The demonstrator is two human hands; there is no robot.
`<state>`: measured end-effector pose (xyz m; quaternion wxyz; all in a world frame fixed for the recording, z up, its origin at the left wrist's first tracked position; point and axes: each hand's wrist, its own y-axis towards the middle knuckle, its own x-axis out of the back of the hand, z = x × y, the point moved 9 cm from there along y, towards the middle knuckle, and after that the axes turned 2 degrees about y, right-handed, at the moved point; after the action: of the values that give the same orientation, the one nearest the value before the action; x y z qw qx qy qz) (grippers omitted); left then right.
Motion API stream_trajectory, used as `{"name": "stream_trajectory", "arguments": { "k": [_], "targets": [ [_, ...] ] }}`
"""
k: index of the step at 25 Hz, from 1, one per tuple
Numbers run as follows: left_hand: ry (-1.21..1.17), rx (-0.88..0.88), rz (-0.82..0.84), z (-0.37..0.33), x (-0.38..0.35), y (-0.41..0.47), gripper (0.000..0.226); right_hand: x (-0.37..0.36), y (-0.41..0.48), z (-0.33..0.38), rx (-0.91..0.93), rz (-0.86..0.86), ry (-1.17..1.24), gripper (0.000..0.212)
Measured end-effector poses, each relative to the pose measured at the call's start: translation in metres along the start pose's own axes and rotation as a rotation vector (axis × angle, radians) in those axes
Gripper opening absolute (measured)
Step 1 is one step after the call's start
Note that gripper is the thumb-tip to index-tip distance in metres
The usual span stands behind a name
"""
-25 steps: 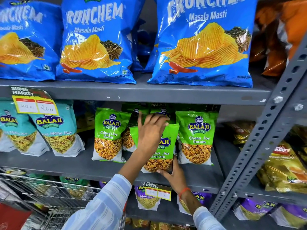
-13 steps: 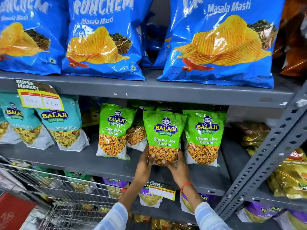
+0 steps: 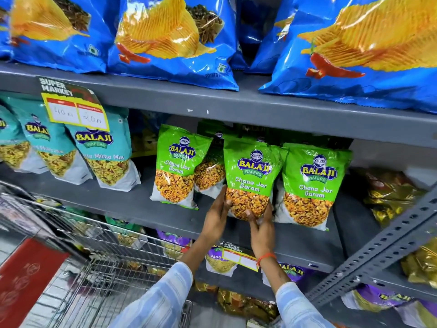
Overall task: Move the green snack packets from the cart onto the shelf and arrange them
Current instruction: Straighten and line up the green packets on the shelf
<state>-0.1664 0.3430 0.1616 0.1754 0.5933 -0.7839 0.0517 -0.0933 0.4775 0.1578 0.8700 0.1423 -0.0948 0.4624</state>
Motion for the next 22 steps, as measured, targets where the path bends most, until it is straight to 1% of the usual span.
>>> {"name": "stream_trajectory", "arguments": {
  "k": [1, 2, 3, 5, 7, 9, 11, 12, 13, 14, 15, 17, 18, 19, 20, 22],
  "targets": [
    [-0.008, 0.005, -0.005, 0.0, 0.0, 0.001, 0.045, -0.001, 0.0, 0.001, 0.0, 0.013, 0.031, 0.109],
    [-0.015, 0.004, -0.007, -0.001, 0.001, 0.002, 0.044, -0.001, 0.001, 0.004, 0.006, 0.017, 0.058, 0.112],
    [-0.021, 0.001, -0.007, -0.003, 0.001, 0.002, 0.045, 0.0, 0.001, 0.007, 0.017, 0.02, 0.076, 0.11],
    [-0.012, -0.01, -0.003, -0.005, 0.001, 0.0, 0.047, 0.001, 0.0, 0.009, 0.026, 0.004, 0.079, 0.099],
    [0.012, -0.046, -0.029, -0.009, 0.007, -0.005, 0.051, 0.01, -0.007, 0.015, 0.064, -0.096, 0.04, 0.092],
    [0.095, -0.136, -0.166, -0.023, 0.034, -0.012, 0.053, 0.012, -0.016, 0.041, 0.228, -0.18, -0.017, 0.08],
    [0.226, -0.232, -0.369, -0.035, 0.077, -0.012, 0.057, -0.007, -0.02, 0.068, 0.372, -0.13, -0.041, 0.064],
    [0.28, -0.235, -0.46, -0.034, 0.1, -0.009, 0.059, -0.021, -0.02, 0.081, 0.427, -0.081, -0.052, 0.058],
    [0.301, -0.19, -0.538, -0.027, 0.124, -0.005, 0.062, -0.039, -0.021, 0.093, 0.466, -0.024, -0.06, 0.055],
    [0.298, -0.105, -0.589, -0.016, 0.148, 0.0, 0.064, -0.06, -0.019, 0.1, 0.481, 0.041, -0.065, 0.052],
    [0.286, 0.002, -0.589, -0.001, 0.164, 0.007, 0.064, -0.079, -0.015, 0.1, 0.461, 0.106, -0.078, 0.05],
    [0.245, 0.188, -0.466, 0.03, 0.179, 0.019, 0.063, -0.123, -0.004, 0.089, 0.329, 0.262, -0.083, 0.054],
    [0.2, 0.217, -0.391, 0.038, 0.18, 0.02, 0.067, -0.144, 0.001, 0.08, 0.223, 0.371, -0.062, 0.061],
    [0.141, 0.207, -0.348, 0.042, 0.179, 0.02, 0.073, -0.161, 0.003, 0.072, 0.12, 0.467, -0.044, 0.069],
    [0.082, 0.182, -0.332, 0.043, 0.18, 0.018, 0.073, -0.172, 0.003, 0.067, 0.049, 0.521, -0.027, 0.075],
    [0.053, 0.134, -0.308, 0.043, 0.178, 0.01, 0.055, -0.176, 0.005, 0.059, -0.011, 0.503, 0.02, 0.08]
  ]
}}
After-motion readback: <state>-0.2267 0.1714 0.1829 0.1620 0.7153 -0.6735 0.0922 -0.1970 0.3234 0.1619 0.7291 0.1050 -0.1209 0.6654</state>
